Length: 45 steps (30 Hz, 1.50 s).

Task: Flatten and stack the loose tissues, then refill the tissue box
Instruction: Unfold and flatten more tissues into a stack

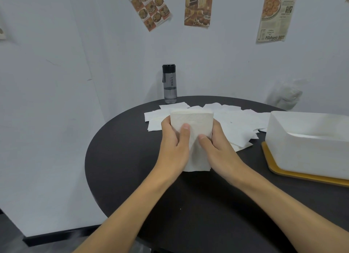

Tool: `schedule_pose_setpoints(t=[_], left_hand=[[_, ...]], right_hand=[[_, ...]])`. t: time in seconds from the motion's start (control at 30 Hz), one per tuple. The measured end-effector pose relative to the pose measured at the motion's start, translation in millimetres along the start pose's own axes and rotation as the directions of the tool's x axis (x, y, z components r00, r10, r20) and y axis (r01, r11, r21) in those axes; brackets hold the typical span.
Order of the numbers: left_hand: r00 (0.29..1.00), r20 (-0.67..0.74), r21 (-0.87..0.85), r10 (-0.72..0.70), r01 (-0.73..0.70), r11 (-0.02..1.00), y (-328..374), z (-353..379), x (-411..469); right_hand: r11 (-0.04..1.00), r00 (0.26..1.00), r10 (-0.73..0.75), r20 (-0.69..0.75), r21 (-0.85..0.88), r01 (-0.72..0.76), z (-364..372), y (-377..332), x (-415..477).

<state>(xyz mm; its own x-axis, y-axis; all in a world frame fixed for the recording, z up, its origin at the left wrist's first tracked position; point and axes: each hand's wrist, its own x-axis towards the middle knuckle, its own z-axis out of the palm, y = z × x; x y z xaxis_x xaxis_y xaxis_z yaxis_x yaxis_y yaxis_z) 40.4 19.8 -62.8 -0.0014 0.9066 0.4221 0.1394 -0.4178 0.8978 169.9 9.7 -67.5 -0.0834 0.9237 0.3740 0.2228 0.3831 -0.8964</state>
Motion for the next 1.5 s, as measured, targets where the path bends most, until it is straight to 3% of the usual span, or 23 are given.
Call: schedule_pose_setpoints(t=[0.2, 0.47, 0.7, 1.2, 1.4, 1.5], left_hand=[[1.000, 0.009, 0.055, 0.027, -0.027, 0.998, 5.5, 1.6, -0.2], [0.994, 0.066, 0.077, -0.086, 0.081, 0.994, -10.6, -10.8, -5.3], [0.991, 0.122, 0.077, -0.048, 0.039, 0.996, -11.0, -1.5, -4.3], [0.998, 0.039, 0.085, 0.051, -0.055, 0.995, -11.4, -0.5, -7.4], [0.991, 0.130, 0.033, 0.037, -0.041, 0.999, -13.0, 0.3, -10.8], [0.995, 0.102, 0.041, 0.020, -0.024, 0.999, -13.2, 2.1, -11.5]], right_hand=[[1.000, 0.997, -0.009, -0.081, 0.012, 0.010, -0.9, -2.7, 2.2], [0.999, 0.996, 0.036, -0.080, -0.026, -0.038, -6.9, -1.5, 2.8], [0.999, 0.999, 0.052, 0.005, -0.006, -0.052, -4.1, -4.0, -3.1], [1.000, 1.000, 0.006, -0.029, -0.028, -0.007, -1.4, -3.0, 2.6], [1.000, 1.000, -0.014, -0.015, -0.017, 0.014, 0.3, -3.4, 2.1], [0.998, 0.999, -0.009, -0.044, -0.065, 0.006, 1.0, -1.2, 3.3]])
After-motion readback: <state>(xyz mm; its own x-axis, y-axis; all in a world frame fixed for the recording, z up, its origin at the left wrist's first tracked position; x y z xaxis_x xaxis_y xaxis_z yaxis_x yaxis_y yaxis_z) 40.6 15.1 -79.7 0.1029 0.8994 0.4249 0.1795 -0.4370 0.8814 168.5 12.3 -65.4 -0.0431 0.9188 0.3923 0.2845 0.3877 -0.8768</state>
